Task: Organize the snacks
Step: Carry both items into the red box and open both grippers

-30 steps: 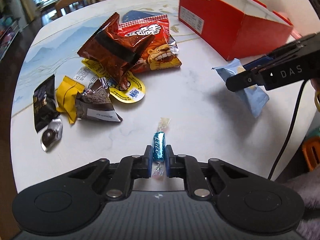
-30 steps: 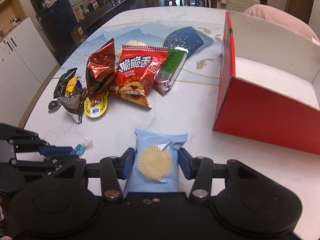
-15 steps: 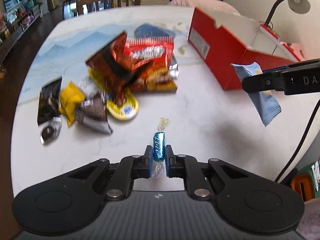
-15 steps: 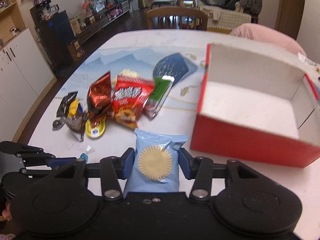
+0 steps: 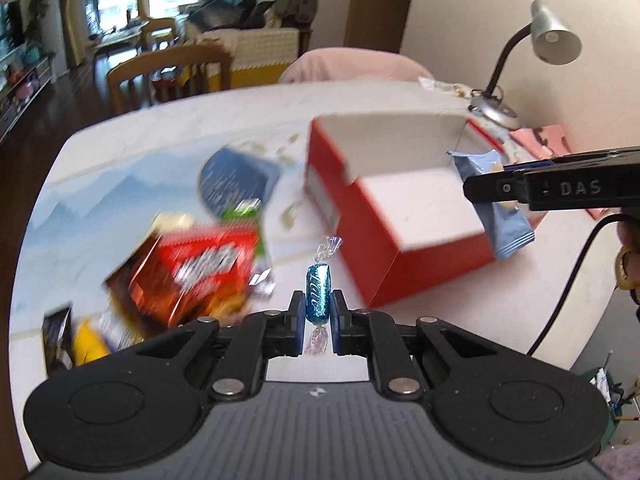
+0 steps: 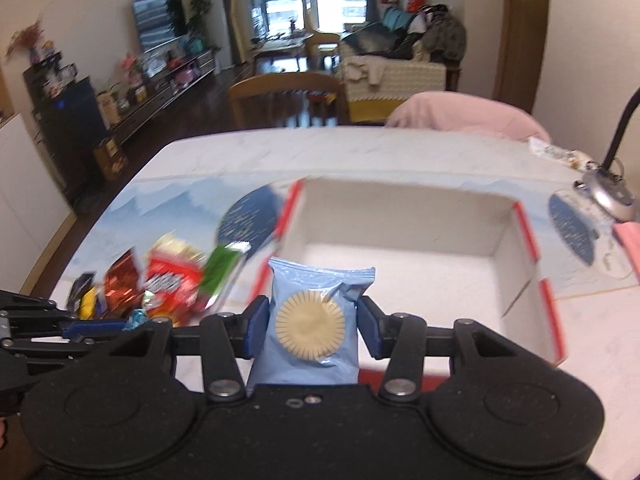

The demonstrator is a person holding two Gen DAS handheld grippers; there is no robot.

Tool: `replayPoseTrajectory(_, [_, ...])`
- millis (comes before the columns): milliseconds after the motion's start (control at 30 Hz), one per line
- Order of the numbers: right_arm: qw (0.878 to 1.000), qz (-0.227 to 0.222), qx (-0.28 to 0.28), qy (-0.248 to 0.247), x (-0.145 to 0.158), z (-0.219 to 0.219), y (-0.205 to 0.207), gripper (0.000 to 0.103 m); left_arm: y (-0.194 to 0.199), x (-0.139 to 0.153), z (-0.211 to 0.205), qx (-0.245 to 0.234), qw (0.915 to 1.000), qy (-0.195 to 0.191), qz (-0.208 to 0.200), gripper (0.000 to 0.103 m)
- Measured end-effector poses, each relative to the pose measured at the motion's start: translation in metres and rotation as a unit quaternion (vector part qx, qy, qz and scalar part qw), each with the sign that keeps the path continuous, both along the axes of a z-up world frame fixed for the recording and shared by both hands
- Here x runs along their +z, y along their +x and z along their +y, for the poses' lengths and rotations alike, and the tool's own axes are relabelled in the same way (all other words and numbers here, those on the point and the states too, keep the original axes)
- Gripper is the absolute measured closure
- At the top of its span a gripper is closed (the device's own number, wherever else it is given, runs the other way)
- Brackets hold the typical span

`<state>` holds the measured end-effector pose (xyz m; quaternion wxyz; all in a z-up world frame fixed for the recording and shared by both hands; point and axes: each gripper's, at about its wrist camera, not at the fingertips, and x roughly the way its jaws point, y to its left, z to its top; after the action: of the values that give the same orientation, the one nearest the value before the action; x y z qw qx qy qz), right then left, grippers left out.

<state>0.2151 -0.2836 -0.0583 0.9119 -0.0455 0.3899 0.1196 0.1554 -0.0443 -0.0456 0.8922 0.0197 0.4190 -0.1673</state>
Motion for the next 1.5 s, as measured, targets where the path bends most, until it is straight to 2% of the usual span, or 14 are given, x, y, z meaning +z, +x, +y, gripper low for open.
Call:
replayPoseTrajectory(133, [1.0,-0.013,-0.022,-0.011,0.004,-0.03,0.024,0.056,0.028,0.014,-0.03,-0.019,0.9998,-0.001,-0.007,0.091])
replayPoseTrajectory(333, [0.999,-0.005,-0.042,-0.025,-0.004,-0.066,0.062,0.056,0.077,0.016,-0.079,-0.036,0.9993,0.013,0.005,0.091])
replayPoseTrajectory(500, [0.998,0.026,-0.024,-0.046,-0.024,-0.084,0.083,0.056,0.109,0.007,-0.12,-0.049,0.998,0.022,0.032,0.091])
replayPoseTrajectory(667, [0.996,0.06,0.006,-0.072,-0.043,-0.09,0.093,0.056,0.137,-0.013,-0.15,-0.055,0.9952,0.05,0.063,0.091])
replayPoseTrajectory(833, [0.99,0.11,0.025,-0.083,-0.067,-0.083,0.106,0.056,0.164,-0.042,-0.159,-0.04,0.9909,0.065,0.111,0.091])
replayPoseTrajectory(1067, [0.983,0.145,0.042,-0.108,-0.089,-0.07,0.11,0.056,0.177,-0.065,-0.168,-0.042,0.9838,0.086,0.151,0.091])
replayPoseTrajectory(1300, [0.98,0.163,0.044,-0.103,-0.096,-0.073,0.111,0.056,0.175,-0.067,-0.16,-0.032,0.9839,0.069,0.162,0.091])
replayPoseTrajectory(1500, [0.983,0.157,0.042,-0.084,-0.09,-0.082,0.111,0.056,0.16,-0.056,-0.15,-0.023,0.9881,0.046,0.145,0.091])
